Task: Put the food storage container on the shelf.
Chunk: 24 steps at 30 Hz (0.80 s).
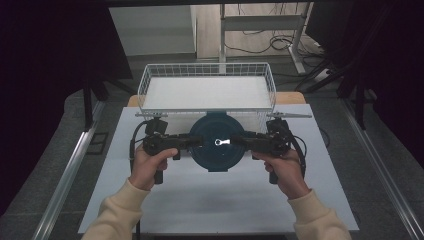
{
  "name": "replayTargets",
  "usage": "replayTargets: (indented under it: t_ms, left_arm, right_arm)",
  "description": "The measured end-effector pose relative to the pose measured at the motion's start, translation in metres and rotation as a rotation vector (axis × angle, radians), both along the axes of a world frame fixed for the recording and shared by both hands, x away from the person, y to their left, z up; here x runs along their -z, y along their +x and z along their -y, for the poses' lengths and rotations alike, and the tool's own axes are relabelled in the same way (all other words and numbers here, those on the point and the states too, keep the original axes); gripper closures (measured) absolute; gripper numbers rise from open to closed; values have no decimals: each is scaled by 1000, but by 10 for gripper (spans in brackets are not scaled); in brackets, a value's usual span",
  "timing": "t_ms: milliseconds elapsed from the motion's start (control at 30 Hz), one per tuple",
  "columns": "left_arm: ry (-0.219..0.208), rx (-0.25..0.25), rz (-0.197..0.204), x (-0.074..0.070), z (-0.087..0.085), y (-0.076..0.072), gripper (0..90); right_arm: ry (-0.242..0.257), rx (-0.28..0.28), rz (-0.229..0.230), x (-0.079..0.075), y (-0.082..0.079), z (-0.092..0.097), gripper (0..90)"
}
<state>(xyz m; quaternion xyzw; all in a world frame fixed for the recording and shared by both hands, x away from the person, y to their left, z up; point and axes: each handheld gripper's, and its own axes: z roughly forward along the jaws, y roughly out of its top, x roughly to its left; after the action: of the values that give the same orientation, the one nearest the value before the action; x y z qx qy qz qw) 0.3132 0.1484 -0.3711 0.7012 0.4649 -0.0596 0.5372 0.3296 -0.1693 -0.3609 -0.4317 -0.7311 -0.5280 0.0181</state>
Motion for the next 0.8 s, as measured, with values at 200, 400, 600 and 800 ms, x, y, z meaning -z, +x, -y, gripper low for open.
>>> replayTargets:
  t_ms: [200, 400, 600, 800]
  left_arm:
    - [3, -3, 17, -13, 0, 6, 408]
    - [4, -3, 38, -25, -2, 16, 409]
    - [0, -8, 55, -39, -6, 31, 411]
    - [7, -17, 80, -55, -8, 41, 411]
  right_arm:
    - [-3, -5, 15, -13, 7, 0, 374]
    - [4, -7, 30, -24, 15, -1, 375]
    - [3, -11, 36, -38, 32, -4, 379]
    - [11, -21, 47, -52, 44, -6, 379]
